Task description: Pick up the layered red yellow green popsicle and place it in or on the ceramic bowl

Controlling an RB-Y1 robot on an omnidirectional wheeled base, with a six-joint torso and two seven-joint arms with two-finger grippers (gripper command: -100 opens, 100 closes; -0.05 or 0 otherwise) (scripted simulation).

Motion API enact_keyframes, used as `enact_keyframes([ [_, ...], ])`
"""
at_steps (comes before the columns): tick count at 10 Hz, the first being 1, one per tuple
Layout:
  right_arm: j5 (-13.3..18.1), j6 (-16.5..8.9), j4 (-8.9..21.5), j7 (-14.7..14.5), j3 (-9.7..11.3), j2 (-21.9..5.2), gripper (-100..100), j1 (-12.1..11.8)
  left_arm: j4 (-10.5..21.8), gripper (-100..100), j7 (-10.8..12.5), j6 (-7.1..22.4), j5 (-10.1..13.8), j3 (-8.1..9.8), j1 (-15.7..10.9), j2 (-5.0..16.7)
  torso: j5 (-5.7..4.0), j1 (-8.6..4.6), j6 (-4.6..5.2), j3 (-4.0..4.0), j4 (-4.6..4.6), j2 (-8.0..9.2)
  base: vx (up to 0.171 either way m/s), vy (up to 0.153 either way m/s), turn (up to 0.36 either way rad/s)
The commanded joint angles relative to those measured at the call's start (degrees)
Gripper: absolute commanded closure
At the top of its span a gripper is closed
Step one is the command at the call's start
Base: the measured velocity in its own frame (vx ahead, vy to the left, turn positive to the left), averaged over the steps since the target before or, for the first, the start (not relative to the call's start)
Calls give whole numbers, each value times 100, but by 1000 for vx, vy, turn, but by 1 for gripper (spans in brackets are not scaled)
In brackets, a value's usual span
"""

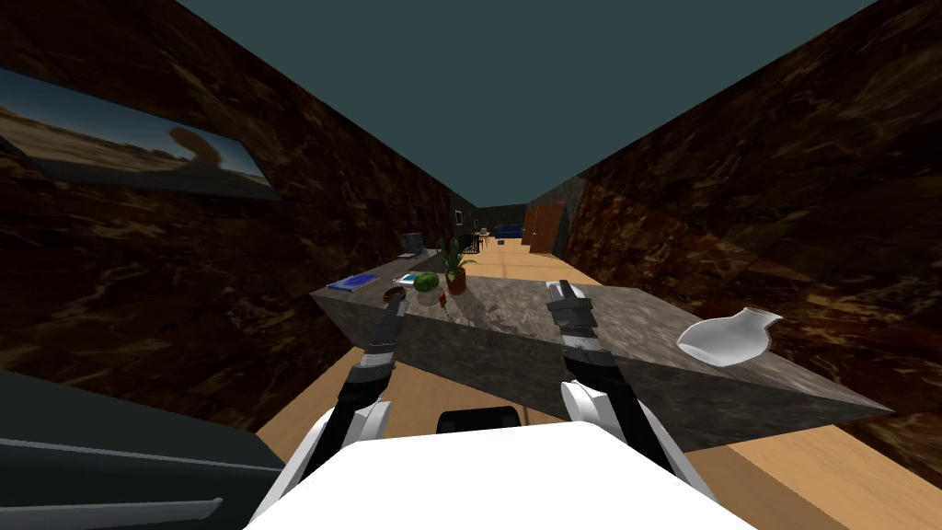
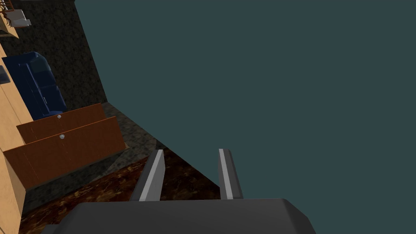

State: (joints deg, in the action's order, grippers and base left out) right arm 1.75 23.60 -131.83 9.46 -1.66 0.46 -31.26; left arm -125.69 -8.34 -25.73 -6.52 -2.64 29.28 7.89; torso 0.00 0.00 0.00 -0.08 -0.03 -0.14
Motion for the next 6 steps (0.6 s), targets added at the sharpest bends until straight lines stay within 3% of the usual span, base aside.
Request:
enact_keyframes([
  [1, 0, 0, 0, 0, 0, 0, 0, 0, 248, -100, -168, 13, -115, 25, -120, 52, 0, 0, 0, 0, 0, 0, 35, -2, -55],
  [6, 0, 0, 0, 0, 0, 0, 0, 0, 907, -100, -641, 47, -458, 103, -368, 46, -1, -3, 0, -1, -1, -2, 37, -4, -56],
])
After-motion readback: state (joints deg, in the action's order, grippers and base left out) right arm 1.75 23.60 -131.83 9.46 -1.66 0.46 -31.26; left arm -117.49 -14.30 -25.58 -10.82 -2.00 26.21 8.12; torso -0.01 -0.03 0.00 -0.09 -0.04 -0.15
